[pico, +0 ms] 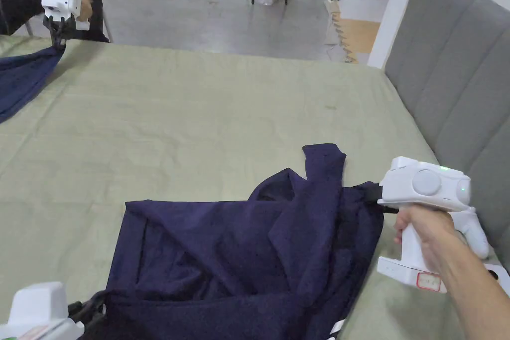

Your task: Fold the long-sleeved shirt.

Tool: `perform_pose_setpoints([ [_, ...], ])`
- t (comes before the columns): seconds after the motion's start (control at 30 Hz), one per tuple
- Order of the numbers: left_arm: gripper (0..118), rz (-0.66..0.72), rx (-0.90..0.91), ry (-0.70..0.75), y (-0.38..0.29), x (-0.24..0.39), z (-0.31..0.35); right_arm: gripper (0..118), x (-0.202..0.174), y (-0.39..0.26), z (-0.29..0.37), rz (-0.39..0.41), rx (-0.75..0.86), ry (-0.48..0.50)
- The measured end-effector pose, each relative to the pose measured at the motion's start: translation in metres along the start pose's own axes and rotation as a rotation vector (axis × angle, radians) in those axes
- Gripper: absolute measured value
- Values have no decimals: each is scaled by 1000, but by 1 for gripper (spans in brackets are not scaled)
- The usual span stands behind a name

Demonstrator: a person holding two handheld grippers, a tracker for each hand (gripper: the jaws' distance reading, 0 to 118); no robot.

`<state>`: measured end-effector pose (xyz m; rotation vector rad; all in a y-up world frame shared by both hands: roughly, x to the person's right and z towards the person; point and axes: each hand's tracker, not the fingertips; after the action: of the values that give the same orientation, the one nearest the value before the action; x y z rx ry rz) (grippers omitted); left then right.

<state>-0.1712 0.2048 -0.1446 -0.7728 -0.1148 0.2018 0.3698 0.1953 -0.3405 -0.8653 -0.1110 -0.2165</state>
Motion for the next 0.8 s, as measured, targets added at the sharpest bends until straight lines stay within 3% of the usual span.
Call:
perform_pose_setpoints([
  [0.13,13,-13,204,-19,80,2,34,8,-18,43,93,0,168,65],
  [0.27,13,-41,391,-16,186,6,63,8,-50,106,193,96,401,61],
  [0.37,13,-67,525,22,270,12,80,8,-65,163,256,83,546,45],
  [0.47,13,39,564,-29,351,6,84,8,-74,225,297,81,639,-2],
  [0.6,13,61,607,24,439,9,79,8,-87,291,332,87,731,-48],
  [0.7,13,140,594,29,483,18,76,8,-99,322,342,129,762,-193],
  [0.8,13,130,602,41,505,31,67,8,-98,336,340,114,771,-192],
])
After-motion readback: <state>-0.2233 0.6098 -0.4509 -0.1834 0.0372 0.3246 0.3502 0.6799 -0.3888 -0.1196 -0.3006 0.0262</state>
